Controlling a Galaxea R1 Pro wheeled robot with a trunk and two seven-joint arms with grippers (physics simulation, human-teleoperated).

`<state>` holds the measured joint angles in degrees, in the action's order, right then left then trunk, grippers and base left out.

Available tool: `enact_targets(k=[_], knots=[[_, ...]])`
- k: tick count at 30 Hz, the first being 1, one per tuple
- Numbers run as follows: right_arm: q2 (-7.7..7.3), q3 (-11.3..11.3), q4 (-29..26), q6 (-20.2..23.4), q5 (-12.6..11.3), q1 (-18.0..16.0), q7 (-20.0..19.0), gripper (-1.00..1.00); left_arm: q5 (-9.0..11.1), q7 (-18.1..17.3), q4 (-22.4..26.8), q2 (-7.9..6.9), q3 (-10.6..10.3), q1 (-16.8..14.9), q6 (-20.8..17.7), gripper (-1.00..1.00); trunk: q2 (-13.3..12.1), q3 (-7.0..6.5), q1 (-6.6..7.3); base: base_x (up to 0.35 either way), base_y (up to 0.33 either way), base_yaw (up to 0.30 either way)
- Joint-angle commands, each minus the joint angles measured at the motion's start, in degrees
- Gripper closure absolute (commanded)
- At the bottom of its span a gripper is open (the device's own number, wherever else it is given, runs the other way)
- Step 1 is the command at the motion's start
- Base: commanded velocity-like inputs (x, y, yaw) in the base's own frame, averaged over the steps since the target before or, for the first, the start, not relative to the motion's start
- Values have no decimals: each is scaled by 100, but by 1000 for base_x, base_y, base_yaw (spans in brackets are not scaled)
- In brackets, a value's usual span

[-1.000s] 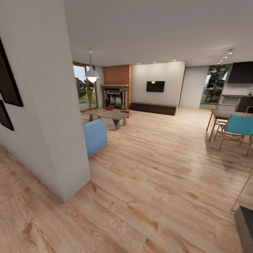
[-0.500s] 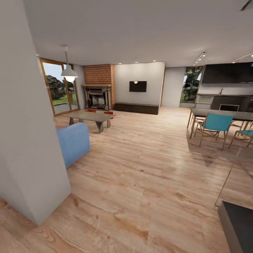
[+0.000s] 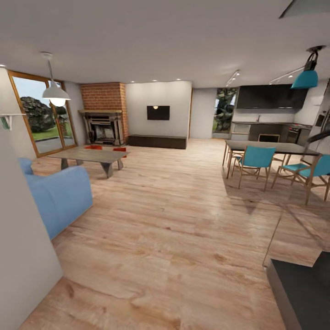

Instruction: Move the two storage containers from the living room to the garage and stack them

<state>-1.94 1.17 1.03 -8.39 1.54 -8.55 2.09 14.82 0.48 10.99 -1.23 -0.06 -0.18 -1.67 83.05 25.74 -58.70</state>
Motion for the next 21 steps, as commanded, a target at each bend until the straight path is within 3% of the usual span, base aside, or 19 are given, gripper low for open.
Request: enact_targets(k=[1,21], knots=[[1,14,11,-22,28,-6,19,-100,40,5,9,0,-3,0,-18,-100,3,6,-3,324,0,-99],[7,36,11,1,53,-6,20,-100,49,1,9,-3,-3,0,-35,-100,3,6,-3,324,0,-8]])
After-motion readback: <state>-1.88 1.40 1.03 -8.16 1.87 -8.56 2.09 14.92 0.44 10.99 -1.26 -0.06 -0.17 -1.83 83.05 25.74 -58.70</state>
